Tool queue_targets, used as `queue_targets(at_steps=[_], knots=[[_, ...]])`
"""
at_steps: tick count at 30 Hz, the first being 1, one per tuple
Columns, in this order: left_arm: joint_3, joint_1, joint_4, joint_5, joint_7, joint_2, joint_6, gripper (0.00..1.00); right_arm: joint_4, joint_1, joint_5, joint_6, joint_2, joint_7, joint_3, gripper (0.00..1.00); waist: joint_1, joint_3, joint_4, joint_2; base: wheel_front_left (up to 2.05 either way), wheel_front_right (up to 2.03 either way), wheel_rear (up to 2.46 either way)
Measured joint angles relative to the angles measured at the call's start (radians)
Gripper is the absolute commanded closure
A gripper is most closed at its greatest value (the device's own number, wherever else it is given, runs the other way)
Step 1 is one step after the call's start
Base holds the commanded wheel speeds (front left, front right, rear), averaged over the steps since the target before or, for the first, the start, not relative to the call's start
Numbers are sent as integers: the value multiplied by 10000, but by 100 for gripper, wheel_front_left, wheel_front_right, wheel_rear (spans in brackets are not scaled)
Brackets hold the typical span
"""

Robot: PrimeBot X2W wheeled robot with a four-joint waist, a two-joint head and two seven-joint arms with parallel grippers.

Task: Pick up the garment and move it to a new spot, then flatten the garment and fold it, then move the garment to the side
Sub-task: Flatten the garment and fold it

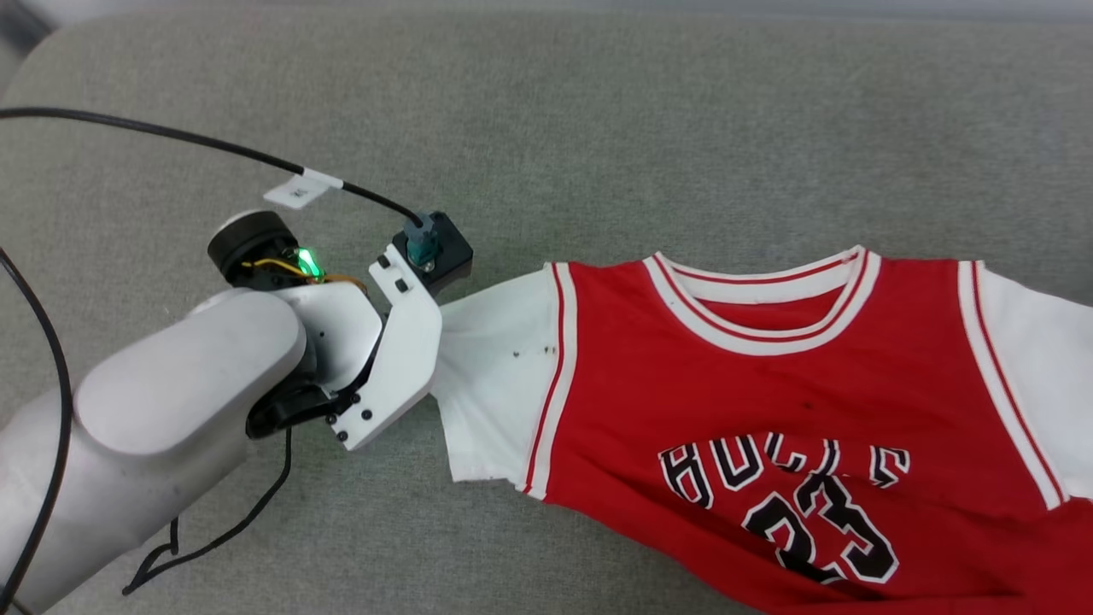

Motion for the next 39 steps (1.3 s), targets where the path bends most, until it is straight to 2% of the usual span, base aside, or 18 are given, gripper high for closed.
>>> queue_targets(at_steps=[6,12,13,14,20,26,34,39], knots=[[13,-446,-69,36,-209,-23,0,100,869,-58,-263,0,685,-311,-221,0,0,700,242,0,0,0,0],[27,-576,100,-33,-431,-82,0,100,855,-5,-303,0,717,-314,-27,0,0,1124,358,0,0,0,0],[25,-576,123,-44,-445,-109,0,100,809,-4,-303,-2,681,-303,50,36,-1,1135,350,0,0,0,0],[23,-575,174,-52,-472,-125,0,100,763,-3,-297,-4,650,-318,132,100,0,1125,338,0,0,0,0],[10,-361,499,-134,-686,-171,0,100,545,111,-228,-2,604,-869,571,100,0,754,223,0,0,0,0],[0,163,637,-247,-1340,-119,2,100,261,218,-48,-2,514,-1847,704,100,0,-37,47,0,0,0,0],[35,330,704,-115,-2418,136,2,100,-767,349,136,0,-221,-3336,932,100,0,-1287,-174,0,0,0,0],[265,99,665,188,-2970,378,54,100,-1333,138,236,0,-462,-4149,936,100,0,-1971,-290,0,0,0,0]])
